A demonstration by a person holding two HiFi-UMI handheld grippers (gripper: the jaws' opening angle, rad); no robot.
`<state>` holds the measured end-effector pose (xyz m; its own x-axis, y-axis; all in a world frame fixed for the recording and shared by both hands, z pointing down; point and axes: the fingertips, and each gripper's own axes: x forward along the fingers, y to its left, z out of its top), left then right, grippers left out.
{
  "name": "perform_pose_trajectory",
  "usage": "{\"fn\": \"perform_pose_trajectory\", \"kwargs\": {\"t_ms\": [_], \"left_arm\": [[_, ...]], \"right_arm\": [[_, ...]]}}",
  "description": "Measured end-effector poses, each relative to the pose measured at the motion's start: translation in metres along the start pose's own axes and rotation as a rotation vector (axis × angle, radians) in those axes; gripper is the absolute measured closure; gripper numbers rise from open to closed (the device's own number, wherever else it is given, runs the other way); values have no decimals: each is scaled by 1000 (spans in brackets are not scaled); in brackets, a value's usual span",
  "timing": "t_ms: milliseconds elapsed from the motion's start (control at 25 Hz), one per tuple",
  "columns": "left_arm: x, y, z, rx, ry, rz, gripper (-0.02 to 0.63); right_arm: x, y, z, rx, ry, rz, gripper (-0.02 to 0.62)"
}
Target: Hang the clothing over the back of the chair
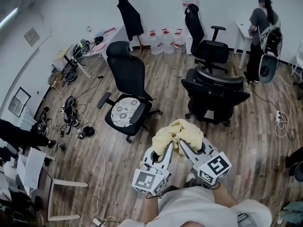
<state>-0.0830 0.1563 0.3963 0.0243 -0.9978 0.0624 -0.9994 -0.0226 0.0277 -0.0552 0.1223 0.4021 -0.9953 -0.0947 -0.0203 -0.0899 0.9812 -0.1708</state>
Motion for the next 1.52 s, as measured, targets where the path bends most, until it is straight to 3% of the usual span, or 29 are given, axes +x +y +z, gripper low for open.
{"fn": "perform_pose_trajectory", "kwargs": {"t_ms": [560,1520], "left_arm": [[52,30,8,5,14,16,561],[155,167,4,-36,-3,-119,561]], "right_arm": [[37,-50,12,18,-10,29,535],[175,-141,12,1,23,-114,535]]}}
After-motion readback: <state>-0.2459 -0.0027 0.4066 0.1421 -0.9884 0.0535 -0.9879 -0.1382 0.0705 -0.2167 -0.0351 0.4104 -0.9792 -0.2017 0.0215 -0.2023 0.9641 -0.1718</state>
